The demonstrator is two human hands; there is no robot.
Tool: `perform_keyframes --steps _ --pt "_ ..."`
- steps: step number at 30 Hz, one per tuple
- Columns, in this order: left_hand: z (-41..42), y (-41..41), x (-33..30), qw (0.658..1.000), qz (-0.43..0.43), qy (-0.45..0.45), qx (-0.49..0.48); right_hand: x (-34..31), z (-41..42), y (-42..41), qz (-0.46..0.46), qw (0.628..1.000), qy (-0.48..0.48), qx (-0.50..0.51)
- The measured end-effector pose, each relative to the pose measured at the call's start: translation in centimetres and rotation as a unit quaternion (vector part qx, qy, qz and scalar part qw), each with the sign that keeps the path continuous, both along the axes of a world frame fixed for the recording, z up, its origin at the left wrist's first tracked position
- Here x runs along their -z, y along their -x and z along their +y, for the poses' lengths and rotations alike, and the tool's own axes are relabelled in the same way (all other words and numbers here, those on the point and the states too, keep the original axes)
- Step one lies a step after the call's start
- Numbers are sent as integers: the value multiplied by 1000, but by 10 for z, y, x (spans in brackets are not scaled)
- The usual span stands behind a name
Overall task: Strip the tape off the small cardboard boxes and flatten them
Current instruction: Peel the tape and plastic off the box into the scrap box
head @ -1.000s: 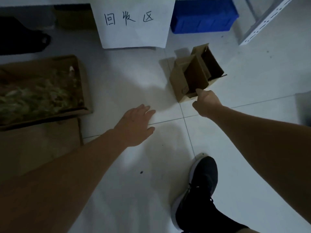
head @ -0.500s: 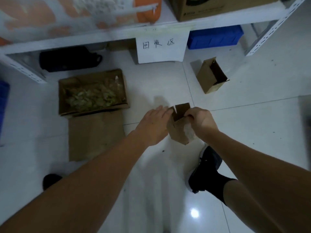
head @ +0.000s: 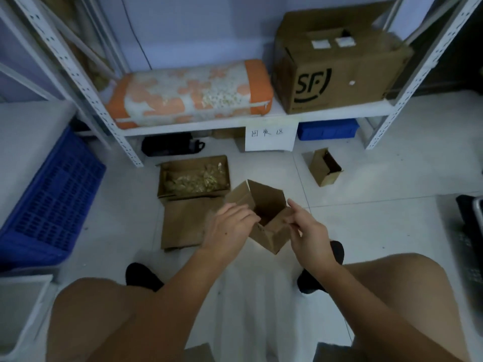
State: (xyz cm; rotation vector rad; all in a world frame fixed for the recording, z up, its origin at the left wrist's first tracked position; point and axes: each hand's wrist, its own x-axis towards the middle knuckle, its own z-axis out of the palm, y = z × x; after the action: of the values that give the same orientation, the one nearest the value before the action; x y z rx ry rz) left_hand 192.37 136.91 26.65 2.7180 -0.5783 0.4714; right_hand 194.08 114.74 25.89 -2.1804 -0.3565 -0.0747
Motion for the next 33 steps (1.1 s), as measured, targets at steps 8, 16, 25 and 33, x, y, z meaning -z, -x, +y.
perform_keyframes --steps 8,16,25,33 --pt "8 59 -20 998 -33 25 -43 -10 -1 44 178 982 19 -61" --pt "8 80 -25 995 -76 18 -66 -8 26 61 285 941 -120 -137" --pt "8 87 -28 993 -28 20 -112 -5 27 64 206 955 -175 -120" --pt "25 130 -6 933 285 117 -188 0 11 66 346 898 -241 -123"
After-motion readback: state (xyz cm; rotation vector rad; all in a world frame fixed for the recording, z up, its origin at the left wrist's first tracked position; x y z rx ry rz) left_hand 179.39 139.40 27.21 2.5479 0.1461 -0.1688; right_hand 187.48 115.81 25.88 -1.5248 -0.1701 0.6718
